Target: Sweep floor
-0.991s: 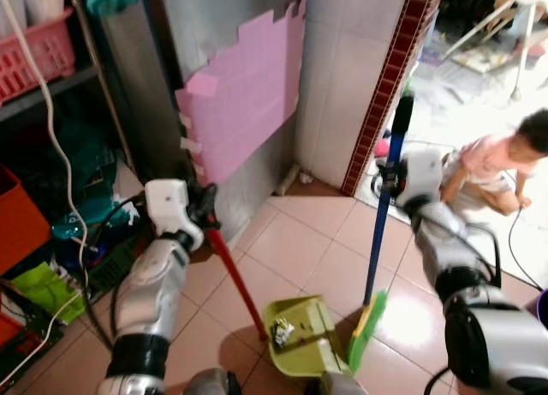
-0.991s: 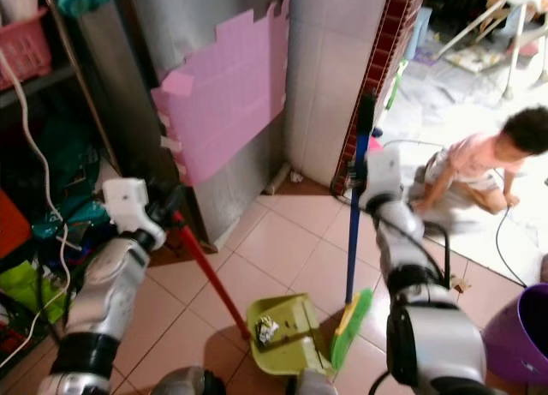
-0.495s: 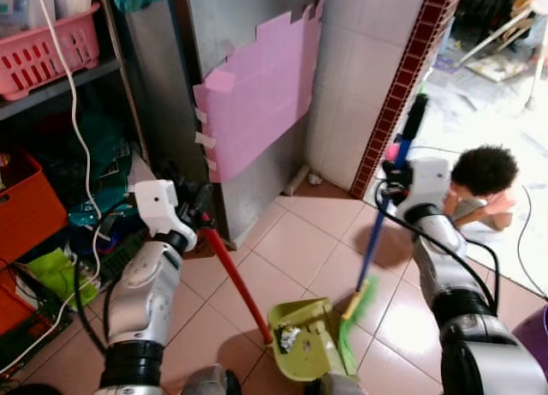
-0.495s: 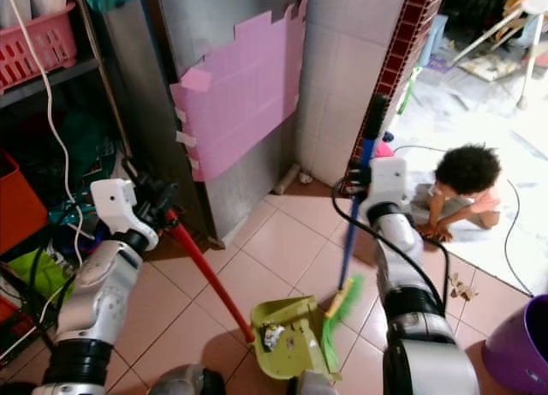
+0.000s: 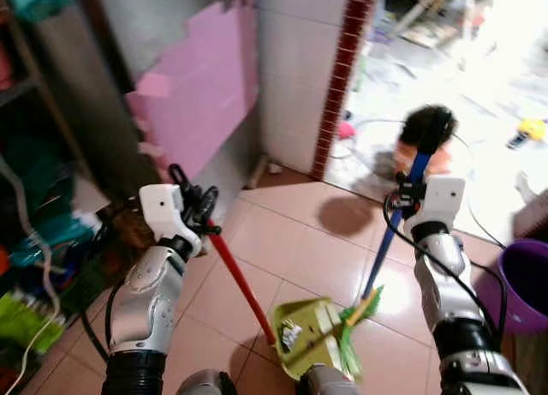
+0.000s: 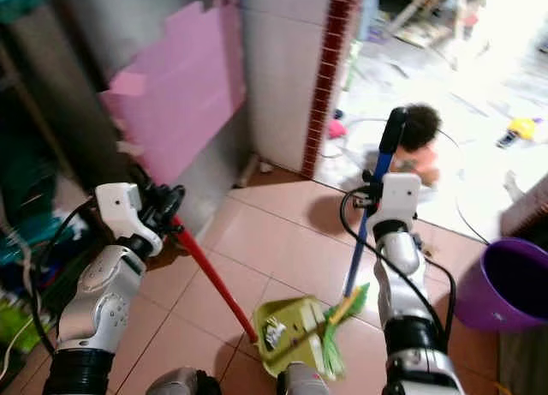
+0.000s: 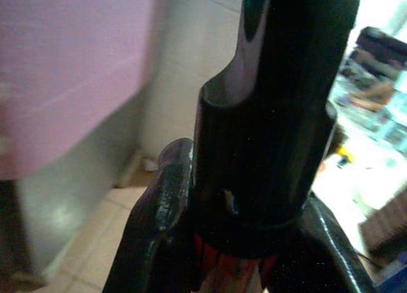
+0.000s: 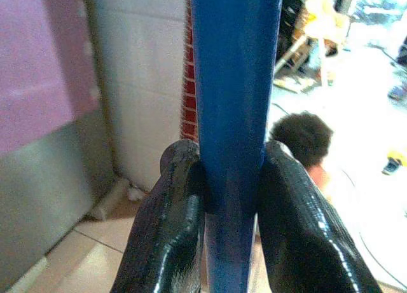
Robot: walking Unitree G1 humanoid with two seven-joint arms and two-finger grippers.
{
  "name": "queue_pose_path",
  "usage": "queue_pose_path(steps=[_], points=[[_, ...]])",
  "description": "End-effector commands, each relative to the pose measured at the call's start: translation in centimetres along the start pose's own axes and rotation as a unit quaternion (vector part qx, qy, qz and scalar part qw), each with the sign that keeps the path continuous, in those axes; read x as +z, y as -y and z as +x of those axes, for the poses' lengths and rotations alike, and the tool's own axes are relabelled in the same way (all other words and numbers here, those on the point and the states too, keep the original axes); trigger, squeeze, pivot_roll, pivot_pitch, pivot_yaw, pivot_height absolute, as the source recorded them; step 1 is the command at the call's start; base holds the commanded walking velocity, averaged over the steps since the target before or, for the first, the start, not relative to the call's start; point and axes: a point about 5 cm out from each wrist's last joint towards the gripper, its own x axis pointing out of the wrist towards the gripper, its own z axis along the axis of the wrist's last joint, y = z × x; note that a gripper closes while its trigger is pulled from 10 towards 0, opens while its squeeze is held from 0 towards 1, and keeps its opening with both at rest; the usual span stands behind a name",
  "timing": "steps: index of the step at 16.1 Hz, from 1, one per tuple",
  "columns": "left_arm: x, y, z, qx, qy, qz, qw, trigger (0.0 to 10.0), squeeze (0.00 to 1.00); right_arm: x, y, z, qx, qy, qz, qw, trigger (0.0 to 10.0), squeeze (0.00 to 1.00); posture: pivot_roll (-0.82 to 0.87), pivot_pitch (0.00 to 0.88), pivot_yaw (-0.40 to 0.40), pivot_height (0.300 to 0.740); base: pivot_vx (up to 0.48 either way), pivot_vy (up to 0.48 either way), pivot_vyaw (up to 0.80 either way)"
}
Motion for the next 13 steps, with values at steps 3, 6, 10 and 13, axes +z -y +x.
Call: queue_pose_path(steps=[3,6,10,13], points=[[2.6,1.3,0.7,-0.04,0.062,-0.022,0.997,10.0,0.0,0.7,-0.5,-0.4,0.002,0.01,-0.007,1.0,10.0,0.0,-0.11,0.0,0.015,0.74,0.0,0.0,-0.8],[3.3,1.3,1.0,-0.038,0.074,0.009,0.996,10.0,0.0,0.6,0.8,-0.6,-0.027,-0.001,-0.028,0.999,10.0,0.0,-0.11,0.0,0.011,0.74,0.0,0.0,-0.8],[3.1,1.2,1.6,-0.02,0.064,0.021,0.998,10.0,0.0,1.0,0.2,-0.3,-0.019,0.003,-0.013,1.0,10.0,0.0,-0.11,0.0,0.008,0.74,0.0,0.0,-0.8],[2.9,1.3,1.6,-0.024,0.059,0.018,0.998,10.0,0.0,0.7,0.1,-0.4,-0.019,-0.013,-0.018,1.0,10.0,0.0,-0.11,0.0,0.007,0.74,0.0,0.0,-0.27]])
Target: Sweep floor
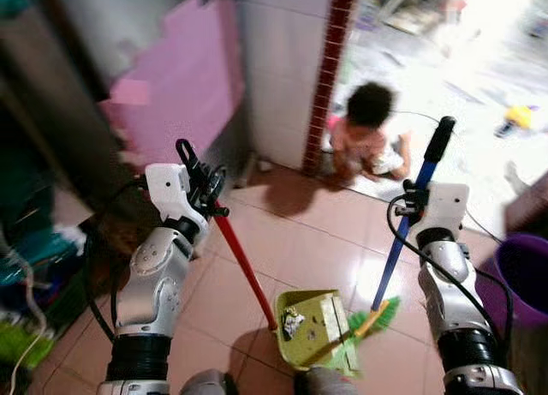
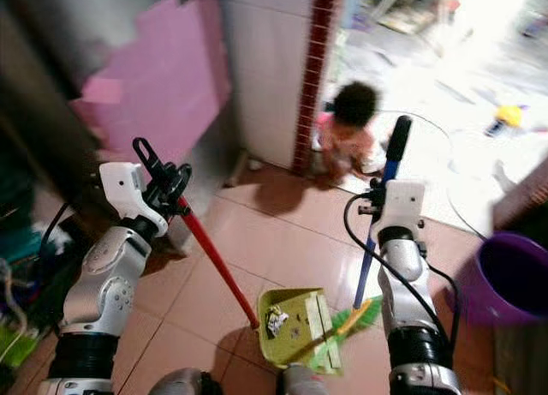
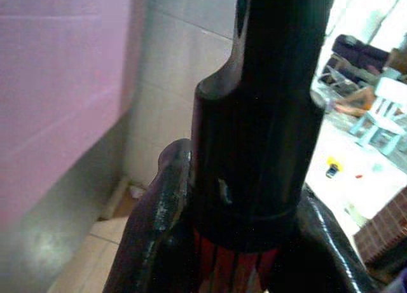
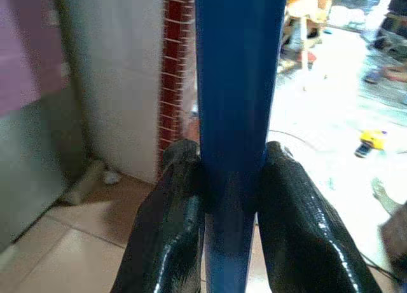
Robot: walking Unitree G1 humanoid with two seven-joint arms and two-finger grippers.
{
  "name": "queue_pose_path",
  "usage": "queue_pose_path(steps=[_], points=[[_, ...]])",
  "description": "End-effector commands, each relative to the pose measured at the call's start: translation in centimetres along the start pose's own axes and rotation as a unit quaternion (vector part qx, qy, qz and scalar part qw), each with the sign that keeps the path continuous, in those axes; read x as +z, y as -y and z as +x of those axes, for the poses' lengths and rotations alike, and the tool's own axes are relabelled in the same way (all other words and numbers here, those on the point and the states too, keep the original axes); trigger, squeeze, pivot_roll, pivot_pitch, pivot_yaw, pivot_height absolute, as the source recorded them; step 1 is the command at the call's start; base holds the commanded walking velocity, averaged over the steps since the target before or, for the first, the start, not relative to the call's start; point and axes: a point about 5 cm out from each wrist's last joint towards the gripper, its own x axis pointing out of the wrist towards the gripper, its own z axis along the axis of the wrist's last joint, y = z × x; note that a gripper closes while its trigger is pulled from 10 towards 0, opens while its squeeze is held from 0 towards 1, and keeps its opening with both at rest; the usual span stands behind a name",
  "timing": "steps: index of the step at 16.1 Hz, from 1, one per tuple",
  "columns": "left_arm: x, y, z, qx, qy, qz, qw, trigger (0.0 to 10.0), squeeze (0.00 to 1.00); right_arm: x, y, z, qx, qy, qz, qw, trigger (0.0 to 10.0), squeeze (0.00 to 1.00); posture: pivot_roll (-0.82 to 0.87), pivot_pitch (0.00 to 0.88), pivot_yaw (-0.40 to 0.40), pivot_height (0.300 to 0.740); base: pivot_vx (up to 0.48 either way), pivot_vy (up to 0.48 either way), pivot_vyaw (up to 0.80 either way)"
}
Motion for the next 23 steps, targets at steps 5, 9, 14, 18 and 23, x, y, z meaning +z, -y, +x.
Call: queue_pose_path(steps=[5,9,14,18,23], points=[[0.63,0.52,0.29,-0.013,0.018,-0.001,1.0,10.0,0.0,0.64,0.06,0.3,-0.002,0.007,0.006,1.0,10.0,0.0,-0.11,0.0,0.01,0.74,0.0,0.0,-0.8],[0.37,0.56,0.26,-0.016,0.01,0.002,1.0,10.0,0.0,0.76,0.23,0.39,-0.007,0.008,0.005,1.0,10.0,0.0,-0.11,0.0,0.016,0.74,0.0,0.456,-0.8],[0.44,0.65,0.28,-0.02,0.013,0.015,1.0,10.0,0.0,0.93,0.48,0.71,-0.012,0.009,0.0,1.0,10.0,0.0,-0.11,0.0,0.02,0.74,0.0,0.349,-0.8],[0.45,0.55,0.25,-0.022,0.012,0.014,1.0,10.0,0.0,0.82,0.61,0.81,-0.017,0.006,0.0,1.0,10.0,0.0,-0.11,0.0,0.02,0.74,0.0,0.0,-0.8],[0.45,0.55,0.25,-0.022,0.012,0.014,1.0,10.0,0.0,0.82,0.61,0.81,-0.017,0.006,0.0,1.0,10.0,0.0,-0.11,0.0,0.02,0.74,0.0,0.0,-0.8]])
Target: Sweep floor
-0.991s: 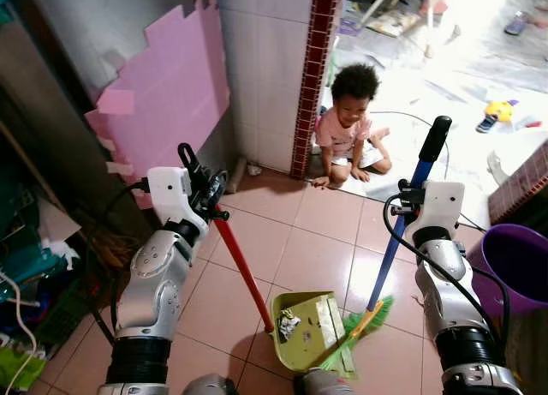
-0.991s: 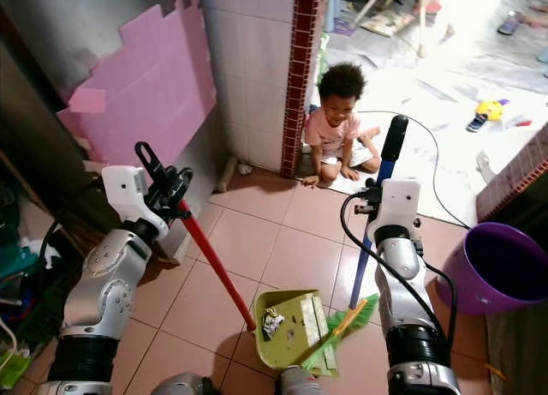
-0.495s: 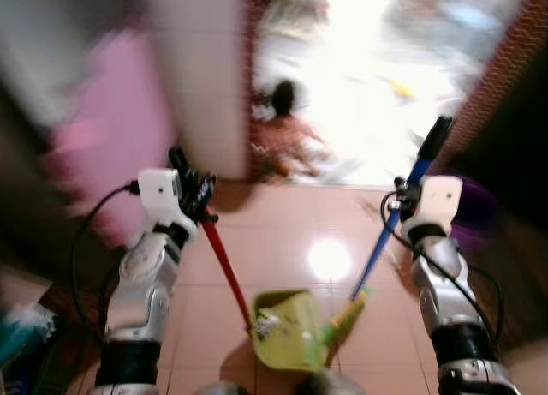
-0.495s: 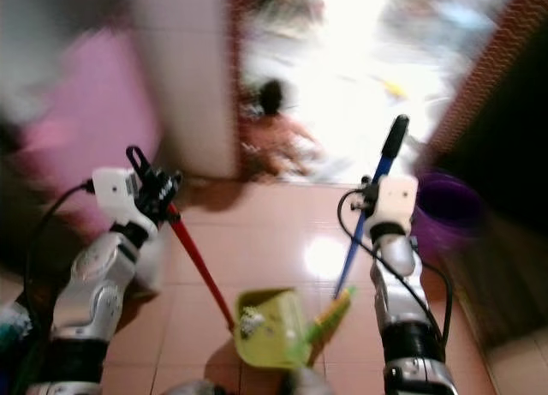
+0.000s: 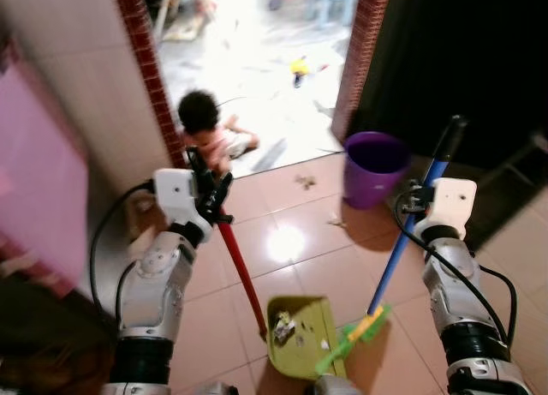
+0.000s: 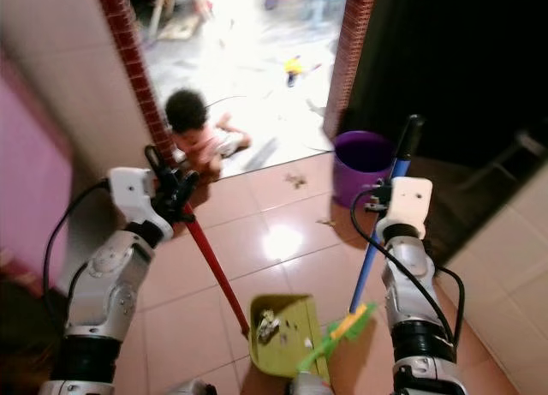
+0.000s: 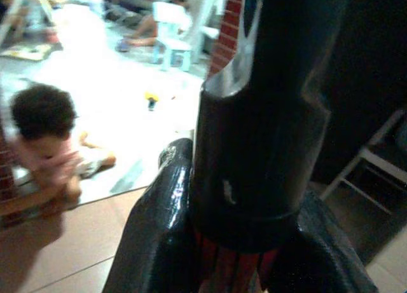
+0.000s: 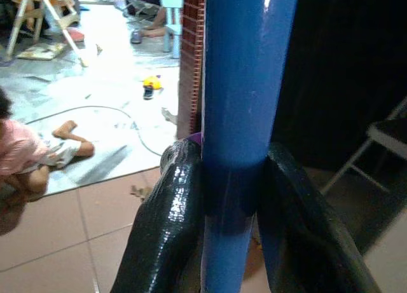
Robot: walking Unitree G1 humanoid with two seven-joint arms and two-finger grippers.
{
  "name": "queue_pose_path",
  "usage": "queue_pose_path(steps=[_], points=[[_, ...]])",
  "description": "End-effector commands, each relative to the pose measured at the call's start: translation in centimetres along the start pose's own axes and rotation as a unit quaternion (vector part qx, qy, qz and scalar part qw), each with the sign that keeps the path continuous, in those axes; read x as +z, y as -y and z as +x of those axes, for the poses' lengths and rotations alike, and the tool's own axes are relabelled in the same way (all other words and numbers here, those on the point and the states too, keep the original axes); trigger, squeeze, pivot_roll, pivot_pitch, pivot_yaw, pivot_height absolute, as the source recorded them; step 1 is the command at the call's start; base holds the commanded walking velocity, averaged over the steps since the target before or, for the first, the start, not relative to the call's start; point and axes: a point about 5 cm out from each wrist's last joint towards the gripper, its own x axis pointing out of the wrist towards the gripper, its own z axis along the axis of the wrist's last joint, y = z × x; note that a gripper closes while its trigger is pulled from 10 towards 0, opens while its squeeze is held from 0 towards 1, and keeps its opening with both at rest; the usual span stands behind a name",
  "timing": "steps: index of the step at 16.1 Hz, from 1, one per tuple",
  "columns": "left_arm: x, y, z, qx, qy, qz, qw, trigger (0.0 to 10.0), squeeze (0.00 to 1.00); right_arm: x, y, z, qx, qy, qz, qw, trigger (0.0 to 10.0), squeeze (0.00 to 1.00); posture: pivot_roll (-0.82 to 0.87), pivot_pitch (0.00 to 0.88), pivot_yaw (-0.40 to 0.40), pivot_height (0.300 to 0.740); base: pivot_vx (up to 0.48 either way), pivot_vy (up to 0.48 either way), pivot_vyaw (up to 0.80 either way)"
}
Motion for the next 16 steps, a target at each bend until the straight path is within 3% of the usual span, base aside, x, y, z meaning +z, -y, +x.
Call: queue_pose_path(steps=[1,9,11,13,14,16], points=[[1.2,0.0,0.2,-0.003,0.03,-0.01,0.999,10.0,0.0,1.1,-0.3,0.4,0.006,0.021,-0.002,1.0,10.0,0.0,-0.11,0.0,0.02,0.74,0.0,0.0,-0.8],[1.2,0.0,0.2,-0.003,0.03,-0.01,0.999,10.0,0.0,1.1,-0.3,0.4,0.006,0.021,-0.002,1.0,10.0,0.0,-0.11,0.0,0.02,0.74,0.0,0.0,-0.8],[1.6,-0.8,0.6,-0.009,0.045,-0.006,0.999,10.0,0.0,0.2,-2.2,-1.2,0.122,0.031,-0.098,0.987,10.0,0.0,-0.13,0.0,0.047,0.74,0.281,0.352,0.0],[1.5,-0.7,0.7,-0.01,0.042,-0.008,0.999,10.0,0.0,0.3,-1.9,-1.2,0.194,0.044,-0.182,0.963,10.0,0.0,-0.13,0.0,0.05,0.74,0.124,0.174,0.0],[1.4,-0.6,0.7,-0.011,0.038,-0.011,0.999,10.0,0.0,0.6,-1.5,-1.1,0.221,0.051,-0.205,0.952,10.0,0.0,-0.13,0.0,0.051,0.74,0.0,0.0,0.0],[1.2,-0.5,0.8,-0.014,0.037,-0.009,0.999,10.0,0.0,1.3,-1.4,-0.9,0.253,0.063,-0.195,0.945,10.0,0.0,-0.14,0.0,0.053,0.74,0.0,0.0,0.0]])
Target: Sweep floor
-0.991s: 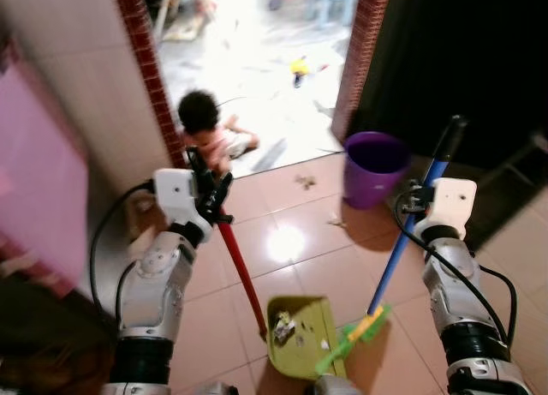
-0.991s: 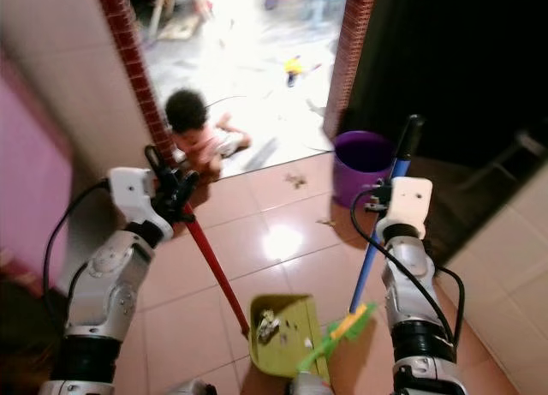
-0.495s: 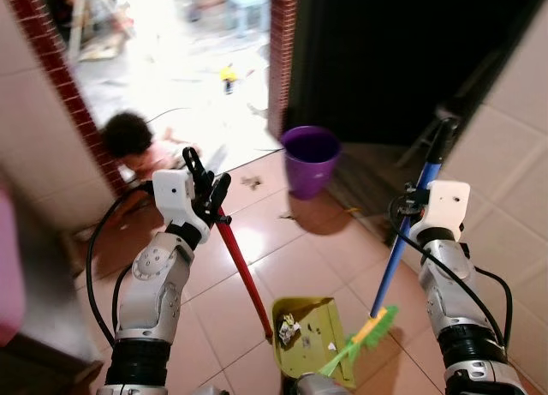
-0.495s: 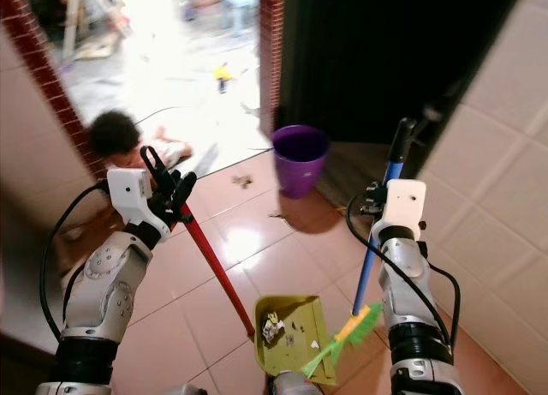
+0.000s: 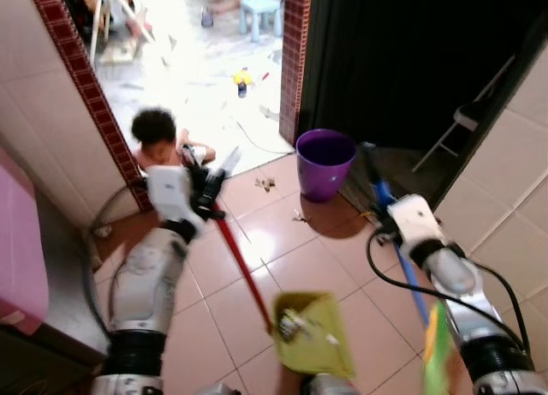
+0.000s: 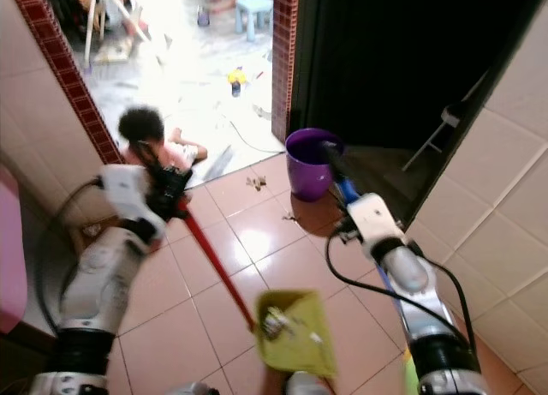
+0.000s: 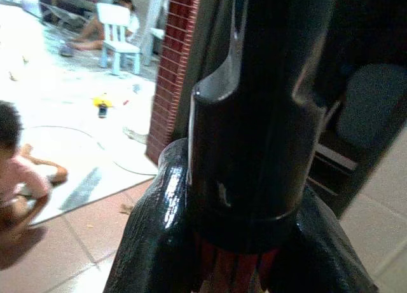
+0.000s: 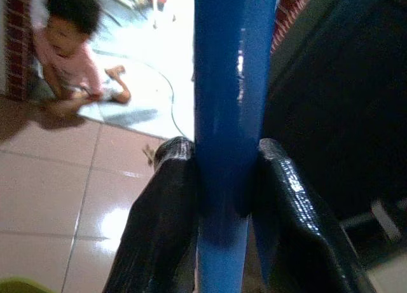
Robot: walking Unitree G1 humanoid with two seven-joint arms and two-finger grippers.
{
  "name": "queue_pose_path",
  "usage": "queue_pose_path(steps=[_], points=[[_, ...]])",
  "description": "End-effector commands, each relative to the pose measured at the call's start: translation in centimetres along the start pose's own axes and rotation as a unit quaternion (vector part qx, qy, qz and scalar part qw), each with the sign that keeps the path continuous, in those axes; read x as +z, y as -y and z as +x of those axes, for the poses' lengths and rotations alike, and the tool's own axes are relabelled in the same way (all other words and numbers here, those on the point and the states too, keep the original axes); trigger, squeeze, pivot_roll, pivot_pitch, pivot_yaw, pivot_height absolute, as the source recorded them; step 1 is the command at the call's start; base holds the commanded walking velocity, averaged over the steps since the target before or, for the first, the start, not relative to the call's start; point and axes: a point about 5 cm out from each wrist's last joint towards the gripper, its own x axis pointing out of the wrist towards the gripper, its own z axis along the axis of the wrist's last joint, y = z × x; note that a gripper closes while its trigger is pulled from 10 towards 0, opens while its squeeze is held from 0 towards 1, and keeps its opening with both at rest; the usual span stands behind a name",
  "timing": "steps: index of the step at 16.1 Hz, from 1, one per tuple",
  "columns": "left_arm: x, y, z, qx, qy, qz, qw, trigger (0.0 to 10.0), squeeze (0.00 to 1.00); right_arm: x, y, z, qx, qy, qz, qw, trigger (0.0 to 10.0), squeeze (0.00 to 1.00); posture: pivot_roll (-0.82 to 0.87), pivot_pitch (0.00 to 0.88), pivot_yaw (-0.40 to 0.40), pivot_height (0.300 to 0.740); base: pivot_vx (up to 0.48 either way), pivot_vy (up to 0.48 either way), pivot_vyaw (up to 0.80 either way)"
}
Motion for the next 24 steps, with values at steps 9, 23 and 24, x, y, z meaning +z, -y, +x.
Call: queue_pose_path(steps=[9,23,24], points=[[0.6,0.0,0.3,-0.02,0.018,0.012,1.0,10.0,0.0,3.1,-3.3,0.4,0.022,0.139,0.139,0.98,10.0,0.0,-0.12,0.0,0.066,0.74,0.0,0.0,0.0],[0.3,-0.8,0.3,-0.011,0.023,0.005,1.0,10.0,0.0,0.7,-2.3,-2.9,-0.124,0.082,0.109,0.983,10.0,0.0,-0.13,0.0,0.068,0.74,0.188,0.0,0.0],[-0.1,-1.0,0.1,-0.004,0.017,0.008,1.0,10.0,0.0,0.9,-2.9,-2.7,-0.119,0.086,0.116,0.982,10.0,0.0,-0.13,0.0,0.073,0.74,0.341,0.244,0.0]])
